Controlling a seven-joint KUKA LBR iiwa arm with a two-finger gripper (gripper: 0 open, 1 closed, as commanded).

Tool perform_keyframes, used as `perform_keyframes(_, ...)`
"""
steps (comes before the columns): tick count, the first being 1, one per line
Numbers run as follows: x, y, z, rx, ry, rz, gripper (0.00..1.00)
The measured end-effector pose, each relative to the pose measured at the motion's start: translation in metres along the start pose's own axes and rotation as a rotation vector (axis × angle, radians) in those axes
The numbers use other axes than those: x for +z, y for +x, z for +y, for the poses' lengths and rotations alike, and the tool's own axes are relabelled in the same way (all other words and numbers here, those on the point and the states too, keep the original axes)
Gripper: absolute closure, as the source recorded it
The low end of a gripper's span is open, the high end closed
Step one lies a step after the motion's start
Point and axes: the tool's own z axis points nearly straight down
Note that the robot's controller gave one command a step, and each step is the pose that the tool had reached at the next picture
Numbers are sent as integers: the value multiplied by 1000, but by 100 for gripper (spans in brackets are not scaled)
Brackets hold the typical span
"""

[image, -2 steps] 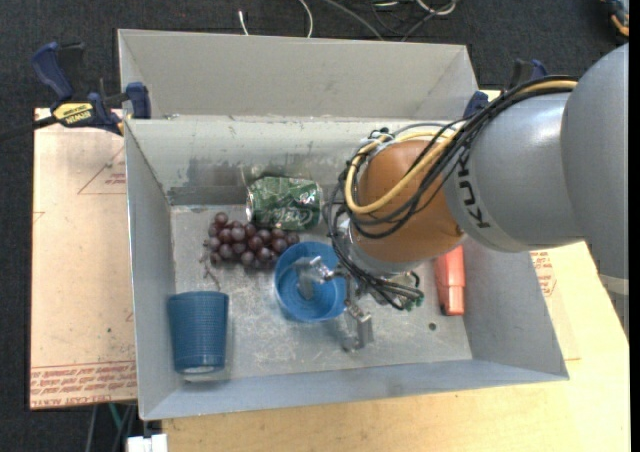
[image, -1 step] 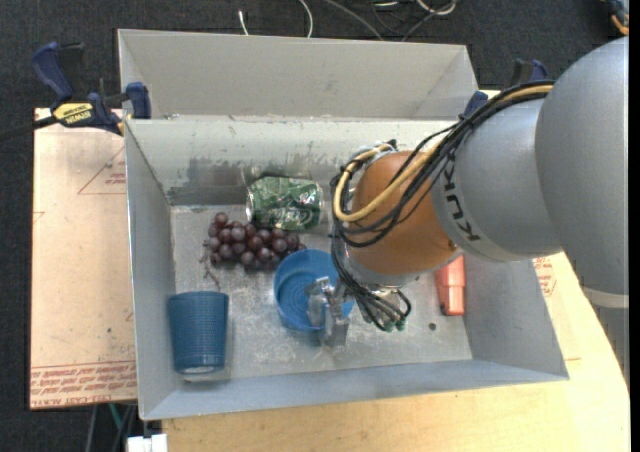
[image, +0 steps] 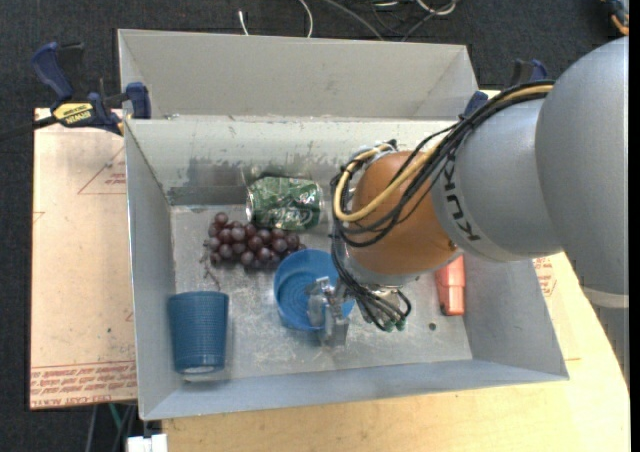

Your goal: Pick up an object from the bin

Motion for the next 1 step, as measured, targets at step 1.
perform_keyframes(1, -33, 3, 1, 0, -1, 9, 100)
